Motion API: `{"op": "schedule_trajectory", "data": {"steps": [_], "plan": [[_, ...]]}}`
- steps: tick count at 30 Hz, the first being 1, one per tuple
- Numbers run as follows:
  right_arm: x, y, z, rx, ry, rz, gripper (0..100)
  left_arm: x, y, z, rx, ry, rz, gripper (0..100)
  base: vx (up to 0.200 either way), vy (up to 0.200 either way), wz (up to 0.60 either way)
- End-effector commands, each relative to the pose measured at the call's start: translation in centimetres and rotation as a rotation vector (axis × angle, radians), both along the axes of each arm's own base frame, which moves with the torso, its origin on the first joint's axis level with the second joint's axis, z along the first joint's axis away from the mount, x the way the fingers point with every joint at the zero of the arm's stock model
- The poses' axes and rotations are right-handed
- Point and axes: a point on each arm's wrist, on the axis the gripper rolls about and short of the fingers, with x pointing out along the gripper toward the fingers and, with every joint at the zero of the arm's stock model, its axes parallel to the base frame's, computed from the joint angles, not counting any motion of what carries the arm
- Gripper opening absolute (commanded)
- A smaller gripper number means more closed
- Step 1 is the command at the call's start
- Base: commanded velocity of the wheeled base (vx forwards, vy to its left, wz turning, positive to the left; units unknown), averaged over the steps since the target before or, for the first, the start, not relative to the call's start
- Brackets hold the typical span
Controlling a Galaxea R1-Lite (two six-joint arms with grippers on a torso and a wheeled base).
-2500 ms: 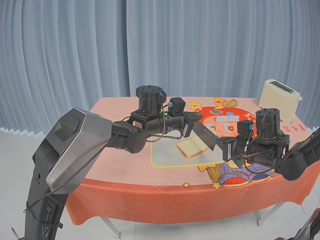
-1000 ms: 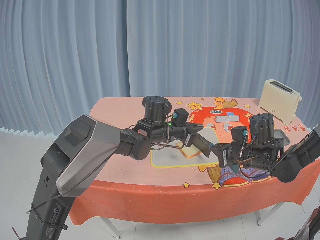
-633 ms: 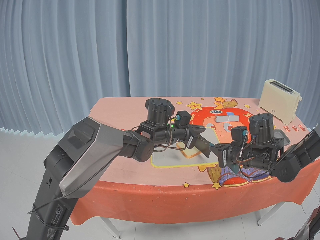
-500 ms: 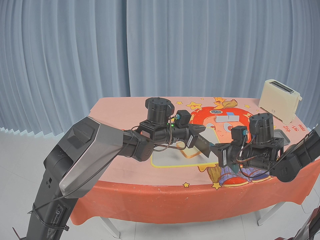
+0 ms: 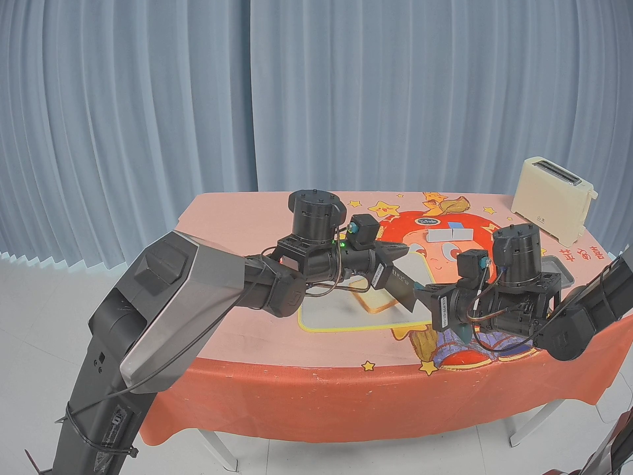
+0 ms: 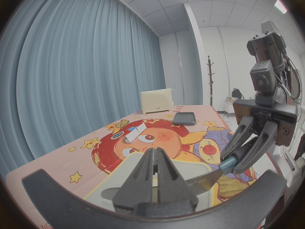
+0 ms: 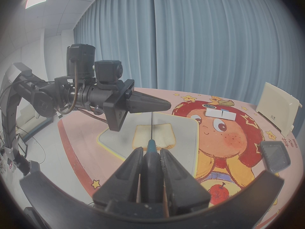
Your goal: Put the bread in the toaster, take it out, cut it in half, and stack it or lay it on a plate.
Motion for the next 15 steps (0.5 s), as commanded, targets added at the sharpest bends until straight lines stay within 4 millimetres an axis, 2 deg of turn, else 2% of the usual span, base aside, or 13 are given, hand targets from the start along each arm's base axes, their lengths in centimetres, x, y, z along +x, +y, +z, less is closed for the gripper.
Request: {"op": "schedule_trajectory", "data": {"steps": [1,4,8,15], "plan": [[0.0,0.1,-0.1,-0.002,0.003,0.002,0,0.3,-0.1,0.3,-0.011,-0.015,0.001,0,0.0,0.0,0.0],[-0.1,0.0,-0.1,-0.004,0.003,0.003,0,0.4,-0.1,0.7,-0.018,-0.021,0.005,0,0.0,0.0,0.0],[-0.1,0.0,-0.2,-0.005,0.006,0.003,0,0.6,-0.2,-1.2,0.011,0.019,0.008,0,0.0,0.0,0.0],[-0.1,0.0,-0.2,-0.004,0.005,0.003,0,0.5,-0.5,-1.5,0.019,0.023,0.015,0,0.0,0.0,0.0]]}}
